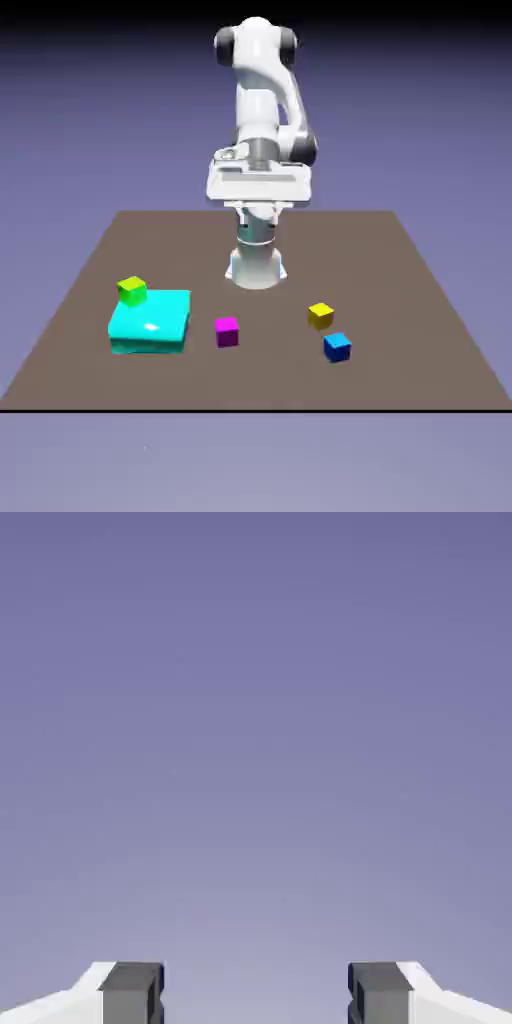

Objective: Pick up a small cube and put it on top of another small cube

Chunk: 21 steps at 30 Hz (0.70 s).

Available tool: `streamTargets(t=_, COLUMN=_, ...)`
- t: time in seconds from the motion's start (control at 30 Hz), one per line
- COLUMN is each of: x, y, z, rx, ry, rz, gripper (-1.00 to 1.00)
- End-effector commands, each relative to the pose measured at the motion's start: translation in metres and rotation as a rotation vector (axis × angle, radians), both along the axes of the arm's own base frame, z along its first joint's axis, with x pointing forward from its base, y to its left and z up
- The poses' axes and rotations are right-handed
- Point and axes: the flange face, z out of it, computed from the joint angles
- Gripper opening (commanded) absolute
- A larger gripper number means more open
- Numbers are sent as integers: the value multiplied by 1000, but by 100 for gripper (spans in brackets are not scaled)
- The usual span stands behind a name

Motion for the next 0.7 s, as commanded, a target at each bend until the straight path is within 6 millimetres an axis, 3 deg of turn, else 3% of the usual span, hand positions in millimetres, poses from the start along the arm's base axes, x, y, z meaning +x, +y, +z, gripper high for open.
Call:
streamTargets(t=0.0, x=0, y=6, z=-8, rx=33, ry=23, rz=-16, gripper=0)
streamTargets(t=0.33, x=-18, y=67, z=-90, rx=290, ry=277, rz=-214, gripper=0)
streamTargets(t=0.67, x=-60, y=117, z=-166, rx=417, ry=526, rz=-483, gripper=0)
